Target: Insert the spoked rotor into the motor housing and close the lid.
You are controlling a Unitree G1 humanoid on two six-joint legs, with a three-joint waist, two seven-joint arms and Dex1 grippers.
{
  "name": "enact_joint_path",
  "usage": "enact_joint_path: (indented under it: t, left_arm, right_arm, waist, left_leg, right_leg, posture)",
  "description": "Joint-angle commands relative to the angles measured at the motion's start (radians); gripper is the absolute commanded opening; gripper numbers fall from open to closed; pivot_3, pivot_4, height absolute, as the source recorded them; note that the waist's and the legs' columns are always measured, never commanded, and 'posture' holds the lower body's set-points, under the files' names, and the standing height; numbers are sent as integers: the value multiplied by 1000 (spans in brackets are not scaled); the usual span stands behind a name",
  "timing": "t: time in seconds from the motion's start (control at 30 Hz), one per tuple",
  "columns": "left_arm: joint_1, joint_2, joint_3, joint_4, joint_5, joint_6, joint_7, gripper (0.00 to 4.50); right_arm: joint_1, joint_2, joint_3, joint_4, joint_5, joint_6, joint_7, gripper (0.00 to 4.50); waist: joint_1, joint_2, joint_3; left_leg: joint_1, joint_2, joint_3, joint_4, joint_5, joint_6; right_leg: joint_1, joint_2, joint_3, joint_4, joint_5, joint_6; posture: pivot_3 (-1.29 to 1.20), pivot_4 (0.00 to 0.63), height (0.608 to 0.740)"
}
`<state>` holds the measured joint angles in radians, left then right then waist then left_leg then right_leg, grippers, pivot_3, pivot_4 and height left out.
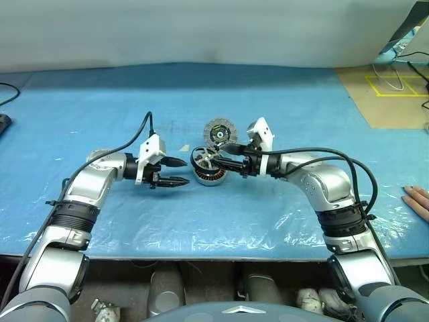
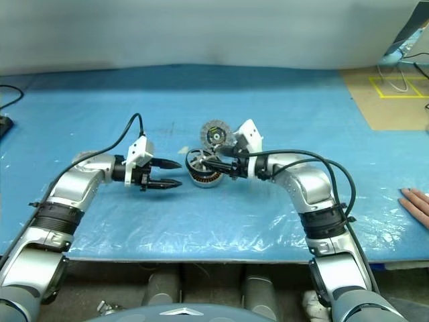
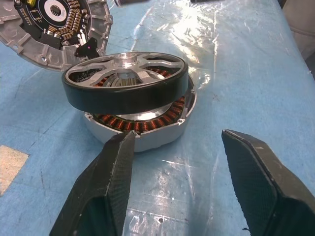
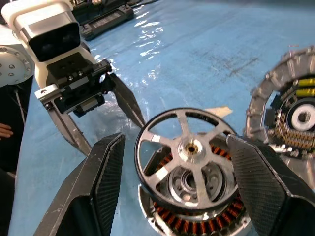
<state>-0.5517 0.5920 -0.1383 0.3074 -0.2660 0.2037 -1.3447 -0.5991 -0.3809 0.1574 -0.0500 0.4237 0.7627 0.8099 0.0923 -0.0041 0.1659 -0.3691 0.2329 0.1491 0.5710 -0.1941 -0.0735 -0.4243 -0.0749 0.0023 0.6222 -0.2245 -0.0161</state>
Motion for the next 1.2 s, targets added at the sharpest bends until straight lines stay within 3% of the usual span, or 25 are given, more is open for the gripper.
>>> enact_joint_path:
  t: [0.03,0.2,0.43,0.67,1.2]
  left_arm:
    - [-6,13,14,2,2,-23,-4,2975]
    - [-7,1,7,-2,5,-24,5,2975]
    - [11,-5,7,-8,11,-33,17,2975]
    - [19,-14,8,-22,10,-29,34,2975]
    - [13,-30,0,-19,18,-36,47,2975]
  right_arm:
    - [-39,-2,77,44,-81,-67,6,3462]
    - [-90,-9,165,143,-187,-165,41,3462]
    - [-161,-8,174,239,-232,-214,105,3462]
    - [-137,-27,189,197,-247,-219,177,3462]
    - [-136,-20,207,189,-328,-285,158,3462]
  waist:
    - [0,0,0]
    - [0,0,0]
    - [-2,0,0]
    - [-1,0,0]
    - [-1,0,0]
  left_leg:
    - [0,0,0,0,0,0]
    - [-1,0,0,0,0,0]
    - [-1,0,0,0,0,0]
    - [-1,0,0,0,0,0]
    - [-1,0,0,1,0,0]
  right_leg:
    - [0,0,0,0,0,0]
    - [0,0,0,0,0,0]
    - [0,0,0,0,0,0]
    - [0,0,0,0,1,1]
    - [0,0,0,1,0,0]
  posture:
    - [0,150,740]
    - [0,150,740]
    - [0,150,740]
    - [0,150,740]
    - [0,150,740]
